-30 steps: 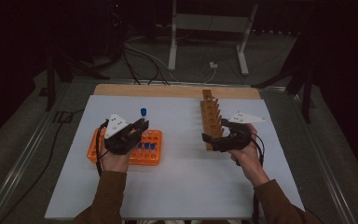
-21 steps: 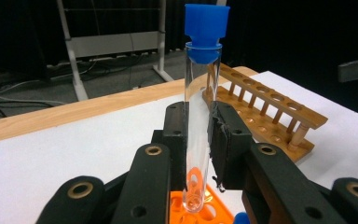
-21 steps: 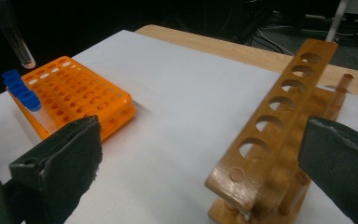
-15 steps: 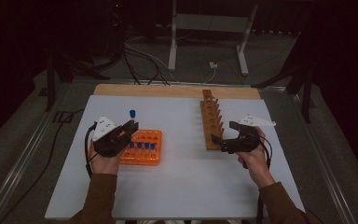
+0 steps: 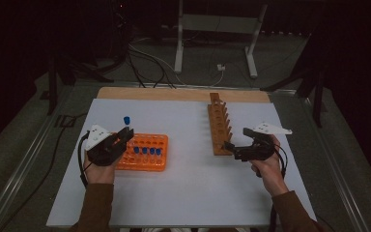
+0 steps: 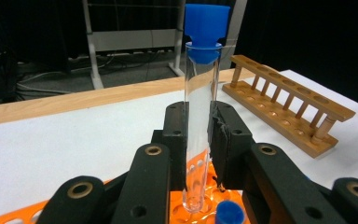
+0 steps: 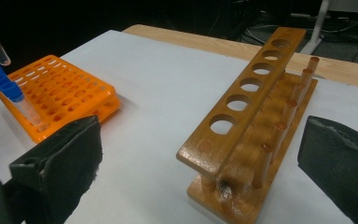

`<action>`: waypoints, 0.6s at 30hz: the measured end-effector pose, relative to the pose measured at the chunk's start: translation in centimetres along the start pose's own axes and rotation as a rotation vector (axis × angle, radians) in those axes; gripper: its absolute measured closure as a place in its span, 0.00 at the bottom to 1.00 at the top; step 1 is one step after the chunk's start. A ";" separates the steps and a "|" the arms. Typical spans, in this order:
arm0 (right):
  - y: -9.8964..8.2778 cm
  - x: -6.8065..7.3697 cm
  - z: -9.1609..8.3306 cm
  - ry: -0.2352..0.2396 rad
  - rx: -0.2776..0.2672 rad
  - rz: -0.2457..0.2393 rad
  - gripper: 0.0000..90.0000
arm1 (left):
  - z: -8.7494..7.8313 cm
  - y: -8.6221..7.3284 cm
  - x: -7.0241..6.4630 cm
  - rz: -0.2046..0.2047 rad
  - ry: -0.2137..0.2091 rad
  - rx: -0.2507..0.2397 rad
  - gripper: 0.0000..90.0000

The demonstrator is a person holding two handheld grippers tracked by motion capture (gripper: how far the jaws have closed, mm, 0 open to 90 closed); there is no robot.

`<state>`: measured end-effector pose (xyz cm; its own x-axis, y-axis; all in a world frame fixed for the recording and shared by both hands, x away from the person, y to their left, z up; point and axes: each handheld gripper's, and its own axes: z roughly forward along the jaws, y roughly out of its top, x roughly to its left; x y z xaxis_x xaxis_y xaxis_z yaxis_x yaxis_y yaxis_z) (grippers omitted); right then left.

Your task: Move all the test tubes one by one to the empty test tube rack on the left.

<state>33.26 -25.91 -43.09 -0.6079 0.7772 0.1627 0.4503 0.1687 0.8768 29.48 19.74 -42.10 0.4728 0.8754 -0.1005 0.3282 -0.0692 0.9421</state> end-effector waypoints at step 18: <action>-1.5 -0.7 -0.9 -0.013 0.004 0.003 0.00 | -0.5 -2.3 0.7 -0.021 0.020 0.009 0.87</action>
<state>32.39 -27.22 -44.15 -0.5981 0.7853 0.1600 0.4547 0.1682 0.8746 28.62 20.76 -44.13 0.4490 0.8862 -0.1140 0.3451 -0.0544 0.9370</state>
